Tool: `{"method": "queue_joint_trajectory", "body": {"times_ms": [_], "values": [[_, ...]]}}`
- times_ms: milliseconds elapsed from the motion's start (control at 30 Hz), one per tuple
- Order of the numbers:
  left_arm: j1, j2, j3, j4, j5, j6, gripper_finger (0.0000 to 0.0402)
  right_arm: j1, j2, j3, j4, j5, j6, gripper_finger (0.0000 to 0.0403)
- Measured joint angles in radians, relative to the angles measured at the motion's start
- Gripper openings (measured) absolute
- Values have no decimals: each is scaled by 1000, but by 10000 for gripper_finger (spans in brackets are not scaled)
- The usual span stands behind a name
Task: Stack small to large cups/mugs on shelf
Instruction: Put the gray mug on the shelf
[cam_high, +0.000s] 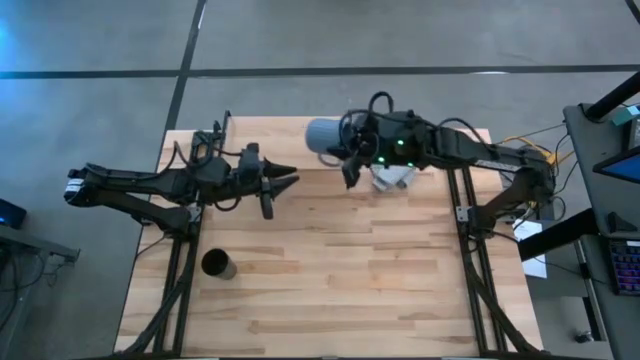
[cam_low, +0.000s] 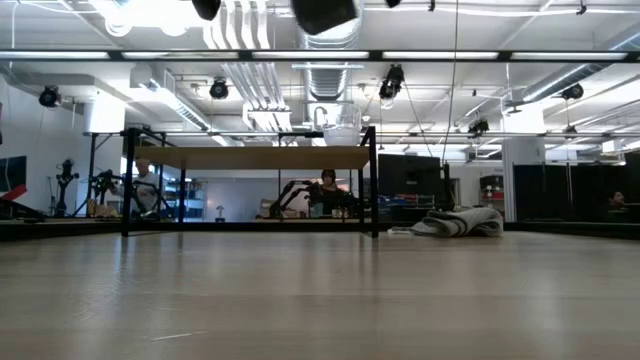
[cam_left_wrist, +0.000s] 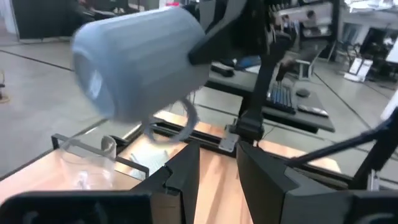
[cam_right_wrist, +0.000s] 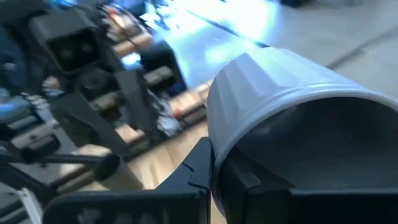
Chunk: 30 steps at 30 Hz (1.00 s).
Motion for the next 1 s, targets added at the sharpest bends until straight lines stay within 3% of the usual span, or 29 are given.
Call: {"method": "queue_joint_trajectory", "body": {"times_ms": [233,433,600,733,1000], "values": [[-1,-5,-11,31,-38,-116,93,-4,99,-5,334,-58,-68,9],[-1,-25,-11,12,-54,-109,93,-28,168,35,309,-56,-38,9],[-3,-39,-11,-76,-54,33,93,-62,189,60,265,-52,-8,9],[-5,-40,0,-236,-59,195,93,-82,189,75,245,-62,30,9],[-5,-24,8,-242,-165,500,93,-99,191,118,198,-158,49,9]]}}
